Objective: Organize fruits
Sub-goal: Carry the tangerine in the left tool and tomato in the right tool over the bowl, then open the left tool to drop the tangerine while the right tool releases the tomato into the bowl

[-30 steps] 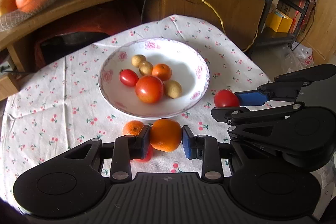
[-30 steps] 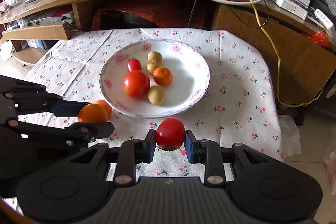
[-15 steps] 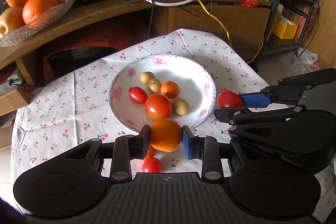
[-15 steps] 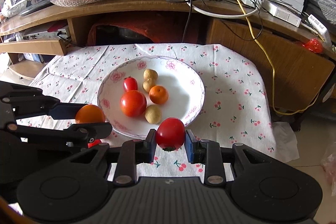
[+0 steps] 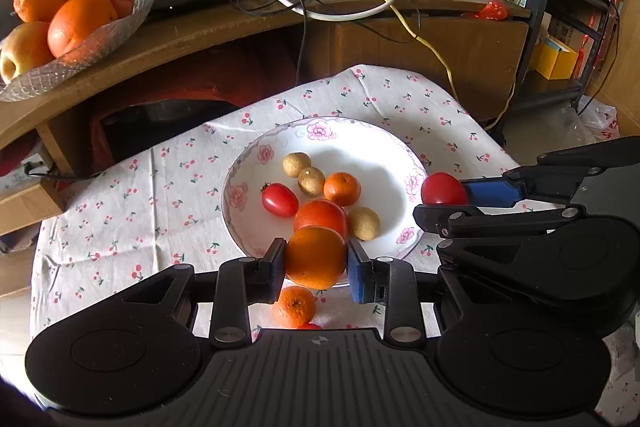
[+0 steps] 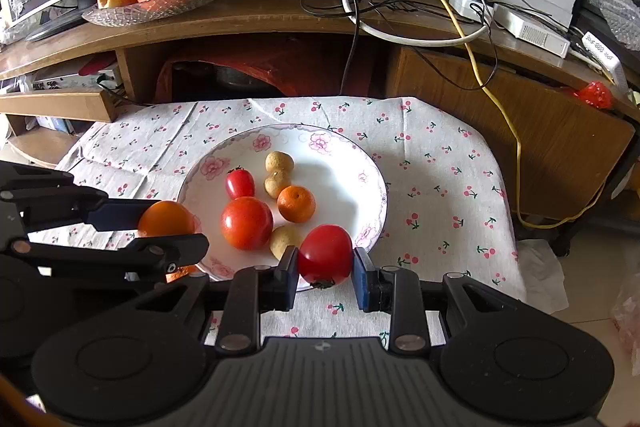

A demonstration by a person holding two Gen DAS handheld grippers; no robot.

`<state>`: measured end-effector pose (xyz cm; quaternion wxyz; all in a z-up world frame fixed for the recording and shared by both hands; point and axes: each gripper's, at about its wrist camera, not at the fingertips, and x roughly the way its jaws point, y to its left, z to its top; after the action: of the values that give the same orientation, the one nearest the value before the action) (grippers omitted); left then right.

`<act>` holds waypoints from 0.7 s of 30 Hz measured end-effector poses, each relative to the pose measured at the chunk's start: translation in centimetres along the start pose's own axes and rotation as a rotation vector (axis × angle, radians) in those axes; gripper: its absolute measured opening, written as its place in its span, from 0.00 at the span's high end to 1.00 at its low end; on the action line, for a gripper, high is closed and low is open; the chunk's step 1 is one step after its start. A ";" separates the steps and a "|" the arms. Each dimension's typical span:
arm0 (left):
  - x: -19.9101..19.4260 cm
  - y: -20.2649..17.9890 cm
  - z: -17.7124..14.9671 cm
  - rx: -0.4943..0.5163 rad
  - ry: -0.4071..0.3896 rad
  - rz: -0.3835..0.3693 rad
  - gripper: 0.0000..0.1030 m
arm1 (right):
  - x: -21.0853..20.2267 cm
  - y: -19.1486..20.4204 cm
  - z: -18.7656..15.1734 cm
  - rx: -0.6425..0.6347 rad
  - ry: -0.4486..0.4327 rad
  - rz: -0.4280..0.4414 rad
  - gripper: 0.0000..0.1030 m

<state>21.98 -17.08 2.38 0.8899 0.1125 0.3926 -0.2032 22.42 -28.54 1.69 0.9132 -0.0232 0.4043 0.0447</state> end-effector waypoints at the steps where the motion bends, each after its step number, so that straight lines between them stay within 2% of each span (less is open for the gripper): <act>1: 0.1 0.0 0.1 0.000 0.000 0.001 0.63 | 0.1 -0.1 0.1 0.005 0.001 0.001 0.70; 21: 2.8 0.8 1.9 -0.012 0.004 0.009 0.63 | 3.2 -1.4 1.9 0.049 0.015 0.014 0.70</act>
<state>25.32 -17.81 1.64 0.8906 0.1095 0.3950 -0.1968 26.12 -29.63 0.67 0.9102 0.0018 0.4121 0.0411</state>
